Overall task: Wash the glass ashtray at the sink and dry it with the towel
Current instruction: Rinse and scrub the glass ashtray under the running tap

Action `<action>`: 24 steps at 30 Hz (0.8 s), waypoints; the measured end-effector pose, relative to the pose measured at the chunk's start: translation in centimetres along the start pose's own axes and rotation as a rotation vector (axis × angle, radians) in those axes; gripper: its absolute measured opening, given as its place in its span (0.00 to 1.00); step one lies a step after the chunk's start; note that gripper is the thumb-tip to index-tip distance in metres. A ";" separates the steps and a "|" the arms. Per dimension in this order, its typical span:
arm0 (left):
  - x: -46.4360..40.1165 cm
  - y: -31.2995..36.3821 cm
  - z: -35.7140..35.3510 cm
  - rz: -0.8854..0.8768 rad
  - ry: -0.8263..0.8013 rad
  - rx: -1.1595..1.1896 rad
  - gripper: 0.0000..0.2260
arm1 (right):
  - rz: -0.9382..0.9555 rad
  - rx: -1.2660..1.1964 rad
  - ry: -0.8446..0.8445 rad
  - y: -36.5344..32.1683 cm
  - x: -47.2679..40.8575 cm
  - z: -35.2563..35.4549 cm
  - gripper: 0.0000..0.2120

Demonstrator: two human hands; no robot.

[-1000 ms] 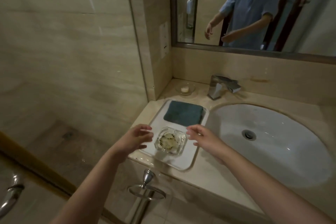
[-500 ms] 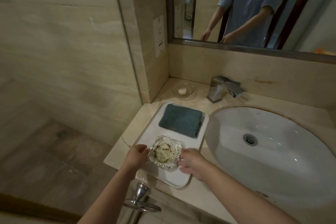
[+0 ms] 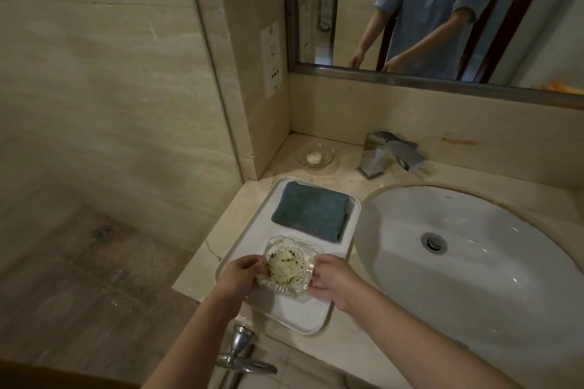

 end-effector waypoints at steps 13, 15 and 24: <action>0.5 4.4 -5.5 -0.006 -0.301 0.253 0.09 | 0.121 -0.177 0.145 -3.5 0.7 5.9 0.09; 0.8 5.0 -7.0 -0.027 -0.347 0.264 0.09 | 0.116 -0.257 0.190 -3.6 0.7 7.1 0.10; 2.1 6.0 -13.9 -0.013 -0.475 0.219 0.09 | 0.122 -0.410 0.266 -2.1 1.3 13.6 0.10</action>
Point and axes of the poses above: each hand's wrist, its own x-axis away from the middle knuckle, its own z-axis out of the back of the hand, y = z × x, the point moved 3 cm from there along -x, towards the middle knuckle, and after that the axes turned 8 degrees about y, right-handed, at the moved point
